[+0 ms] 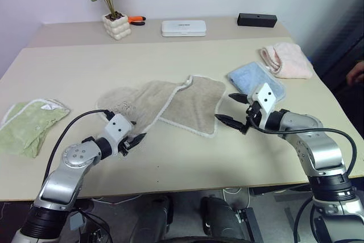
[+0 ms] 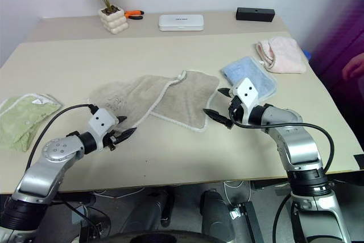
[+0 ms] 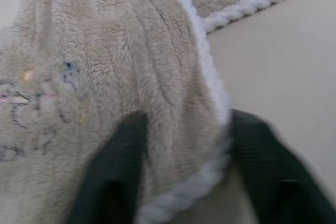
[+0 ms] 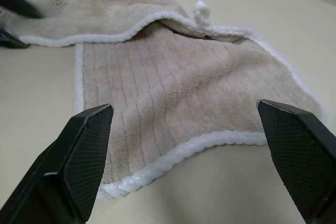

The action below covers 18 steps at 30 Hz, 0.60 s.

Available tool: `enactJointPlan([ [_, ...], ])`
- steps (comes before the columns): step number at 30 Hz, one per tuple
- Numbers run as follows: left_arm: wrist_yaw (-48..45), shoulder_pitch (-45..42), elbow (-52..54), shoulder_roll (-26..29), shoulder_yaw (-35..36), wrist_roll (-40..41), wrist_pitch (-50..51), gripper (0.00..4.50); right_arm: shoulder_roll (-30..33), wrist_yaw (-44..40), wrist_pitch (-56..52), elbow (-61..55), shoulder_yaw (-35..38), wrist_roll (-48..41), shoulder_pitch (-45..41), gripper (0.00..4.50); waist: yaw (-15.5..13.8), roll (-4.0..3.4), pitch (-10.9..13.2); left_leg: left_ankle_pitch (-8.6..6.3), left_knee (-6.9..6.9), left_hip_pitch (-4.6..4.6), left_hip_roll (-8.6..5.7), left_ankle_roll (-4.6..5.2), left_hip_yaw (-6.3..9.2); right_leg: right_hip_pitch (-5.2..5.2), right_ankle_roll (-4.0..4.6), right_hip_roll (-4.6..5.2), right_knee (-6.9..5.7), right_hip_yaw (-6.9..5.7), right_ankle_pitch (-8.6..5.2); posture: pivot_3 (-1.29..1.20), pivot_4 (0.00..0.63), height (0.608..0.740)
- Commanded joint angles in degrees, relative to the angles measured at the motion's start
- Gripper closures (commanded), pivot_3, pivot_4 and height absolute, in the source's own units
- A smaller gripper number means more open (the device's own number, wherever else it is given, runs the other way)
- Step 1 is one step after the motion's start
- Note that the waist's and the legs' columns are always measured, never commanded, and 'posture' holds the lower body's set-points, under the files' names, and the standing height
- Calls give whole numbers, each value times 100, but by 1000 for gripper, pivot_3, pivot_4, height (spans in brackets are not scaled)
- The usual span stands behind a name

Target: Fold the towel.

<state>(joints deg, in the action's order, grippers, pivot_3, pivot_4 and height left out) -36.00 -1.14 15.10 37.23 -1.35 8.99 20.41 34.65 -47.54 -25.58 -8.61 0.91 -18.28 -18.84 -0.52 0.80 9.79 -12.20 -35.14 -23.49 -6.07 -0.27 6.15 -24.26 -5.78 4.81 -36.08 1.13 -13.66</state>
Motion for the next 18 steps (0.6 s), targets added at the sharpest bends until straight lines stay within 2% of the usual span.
enactJointPlan([
  [1, 9, 63, -36, 85, 190, -97, -165, 4139, 20, -4, 107, 26, -22, 45, -251, 0, -4, 0, 0, 0, 0, 0, 0, 0, 0, 0, 0, 0, 0, 0, 0, 0, 150, 740],
  [2, 14, 108, 1, 90, 240, -83, -190, 4473, 21, -6, 233, 233, -126, 195, -377, 0, -4, 0, 0, 0, -1, 0, 0, 0, 0, 0, 0, 0, 0, 0, 0, 0, 150, 740],
  [6, 4, 383, 202, 155, 504, 3, -126, 4473, -58, 44, 585, 889, -429, 597, -817, 0, 28, 0, 0, 0, 0, 1, 0, 0, -1, -1, 0, -1, -1, 0, 0, 0, 150, 740],
  [10, -210, 1218, 588, 300, 1272, 326, -200, 4473, -455, 543, 1062, 2724, -728, 1258, -1918, 0, 175, -2, 2, 0, 3, 1, 1, 0, -3, -5, -1, -1, -3, 3, 1, 0, 150, 740],
  [14, -303, 1779, 694, 376, 1787, 412, -217, 4473, -876, 772, 1303, 4403, -645, 1391, -2879, 0, 164, -11, 8, 1, 6, 1, 2, -1, -3, -8, 1, -5, -3, 2, 2, 0, 150, 740],
  [18, -298, 2082, 762, 367, 2003, 371, -270, 4473, -1211, 862, 1573, 5909, -549, 1450, -3674, 0, 148, -13, 9, 1, 7, 1, 2, -2, -4, -8, 2, -6, -3, 3, 2, 0, 150, 740],
])
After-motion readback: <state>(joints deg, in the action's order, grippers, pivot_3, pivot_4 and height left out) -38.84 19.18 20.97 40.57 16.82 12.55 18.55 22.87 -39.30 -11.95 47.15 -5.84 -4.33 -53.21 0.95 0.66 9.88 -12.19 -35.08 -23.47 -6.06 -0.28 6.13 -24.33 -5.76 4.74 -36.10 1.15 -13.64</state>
